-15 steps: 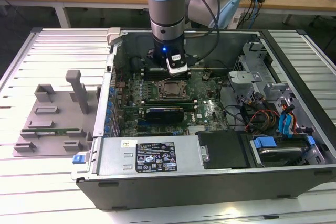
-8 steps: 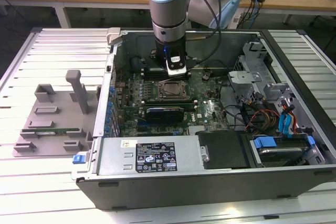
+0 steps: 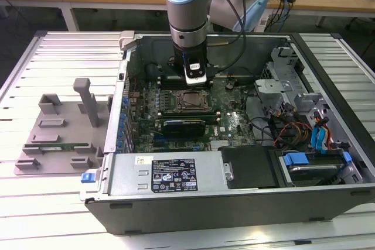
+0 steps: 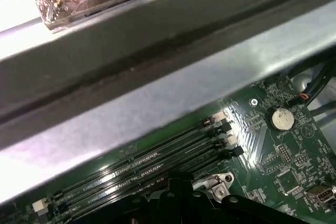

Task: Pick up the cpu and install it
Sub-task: 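Install the first cpu locking lever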

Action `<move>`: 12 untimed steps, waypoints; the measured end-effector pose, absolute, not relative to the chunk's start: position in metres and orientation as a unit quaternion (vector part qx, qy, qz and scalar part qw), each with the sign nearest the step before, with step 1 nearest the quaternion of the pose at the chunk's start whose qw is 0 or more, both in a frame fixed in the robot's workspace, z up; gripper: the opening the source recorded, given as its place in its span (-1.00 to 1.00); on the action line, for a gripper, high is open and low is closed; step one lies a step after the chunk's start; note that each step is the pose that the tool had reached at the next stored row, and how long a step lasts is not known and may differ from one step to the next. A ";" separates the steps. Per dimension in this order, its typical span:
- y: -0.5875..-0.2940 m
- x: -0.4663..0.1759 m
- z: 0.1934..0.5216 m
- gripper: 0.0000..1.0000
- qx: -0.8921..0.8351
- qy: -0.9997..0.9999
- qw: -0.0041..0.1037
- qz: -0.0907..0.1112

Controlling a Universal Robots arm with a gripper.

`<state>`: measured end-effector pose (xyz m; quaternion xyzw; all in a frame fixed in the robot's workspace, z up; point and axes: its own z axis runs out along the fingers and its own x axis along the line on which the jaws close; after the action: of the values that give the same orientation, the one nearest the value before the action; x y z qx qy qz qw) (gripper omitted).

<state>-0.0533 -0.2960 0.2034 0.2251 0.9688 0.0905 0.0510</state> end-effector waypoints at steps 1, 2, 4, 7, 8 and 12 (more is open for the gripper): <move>-0.296 -0.053 0.203 -0.79 0.225 0.969 0.052 0.088; -0.295 -0.053 0.202 -0.79 0.225 0.969 0.052 0.085; -0.295 -0.053 0.200 -0.79 0.225 0.969 0.053 0.083; -0.294 -0.052 0.198 -0.79 0.226 0.969 0.052 0.083; -0.294 -0.050 0.197 -0.79 0.226 0.969 0.053 0.083; -0.294 -0.047 0.198 -0.79 0.227 0.969 0.052 0.086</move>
<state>-0.0468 -0.2941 0.1975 0.2271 0.9687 0.0859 0.0524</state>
